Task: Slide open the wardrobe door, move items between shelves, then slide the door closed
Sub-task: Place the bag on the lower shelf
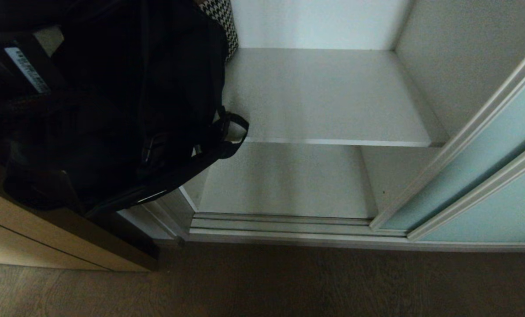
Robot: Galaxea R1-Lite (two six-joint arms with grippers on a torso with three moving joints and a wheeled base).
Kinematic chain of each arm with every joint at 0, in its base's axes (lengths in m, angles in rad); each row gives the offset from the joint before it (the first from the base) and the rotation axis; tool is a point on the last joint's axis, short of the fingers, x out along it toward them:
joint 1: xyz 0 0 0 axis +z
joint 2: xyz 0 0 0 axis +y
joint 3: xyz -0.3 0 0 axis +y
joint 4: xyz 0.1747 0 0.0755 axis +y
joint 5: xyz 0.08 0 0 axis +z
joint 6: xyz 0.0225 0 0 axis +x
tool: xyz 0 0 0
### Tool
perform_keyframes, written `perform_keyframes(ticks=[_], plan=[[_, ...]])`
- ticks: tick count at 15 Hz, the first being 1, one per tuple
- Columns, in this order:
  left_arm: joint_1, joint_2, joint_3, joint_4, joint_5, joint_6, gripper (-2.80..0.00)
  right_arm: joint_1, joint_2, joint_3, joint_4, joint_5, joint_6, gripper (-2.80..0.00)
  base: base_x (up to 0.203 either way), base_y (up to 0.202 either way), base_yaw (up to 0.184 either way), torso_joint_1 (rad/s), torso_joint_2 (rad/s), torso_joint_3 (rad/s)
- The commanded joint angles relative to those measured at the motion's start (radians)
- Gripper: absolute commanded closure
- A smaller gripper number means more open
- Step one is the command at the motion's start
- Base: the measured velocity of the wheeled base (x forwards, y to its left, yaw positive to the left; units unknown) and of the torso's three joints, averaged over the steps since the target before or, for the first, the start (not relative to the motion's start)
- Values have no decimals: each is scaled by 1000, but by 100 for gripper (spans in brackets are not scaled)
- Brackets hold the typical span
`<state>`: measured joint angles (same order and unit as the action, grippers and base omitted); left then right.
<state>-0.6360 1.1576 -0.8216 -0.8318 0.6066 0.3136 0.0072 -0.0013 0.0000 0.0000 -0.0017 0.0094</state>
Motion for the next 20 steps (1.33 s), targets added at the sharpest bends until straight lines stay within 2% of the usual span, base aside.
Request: perform_keyframes(ticks=[1, 4, 7, 11, 13, 15, 18, 20], plan=[[8, -76, 12, 82, 5, 1, 0, 0, -2, 0, 0, 0, 0, 0, 0, 0, 0, 0, 0, 0], [57, -119, 34, 167, 6, 3, 0, 0, -2, 0, 0, -1, 0, 0, 0, 0, 0, 0, 0, 0], [176, -153, 80, 180, 4, 2, 0, 0, -2, 0, 0, 0, 0, 0, 0, 0, 0, 0, 0, 0], [281, -216, 201, 181, 5, 1, 0, 0, -2, 0, 0, 0, 0, 0, 0, 0, 0, 0, 0, 0], [314, -255, 268, 182, 4, 2, 0, 0, -2, 0, 0, 0, 0, 0, 0, 0, 0, 0, 0, 0], [352, -258, 280, 182, 2, 1, 0, 0, -2, 0, 0, 0, 0, 0, 0, 0, 0, 0, 0, 0], [360, -230, 268, 178, -6, -2, 0, 0, -2, 0, 0, 0, 0, 0, 0, 0, 0, 0, 0, 0], [358, -217, 257, 179, -9, -28, 0, 0, -2, 0, 0, 0, 0, 0, 0, 0, 0, 0, 0, 0]])
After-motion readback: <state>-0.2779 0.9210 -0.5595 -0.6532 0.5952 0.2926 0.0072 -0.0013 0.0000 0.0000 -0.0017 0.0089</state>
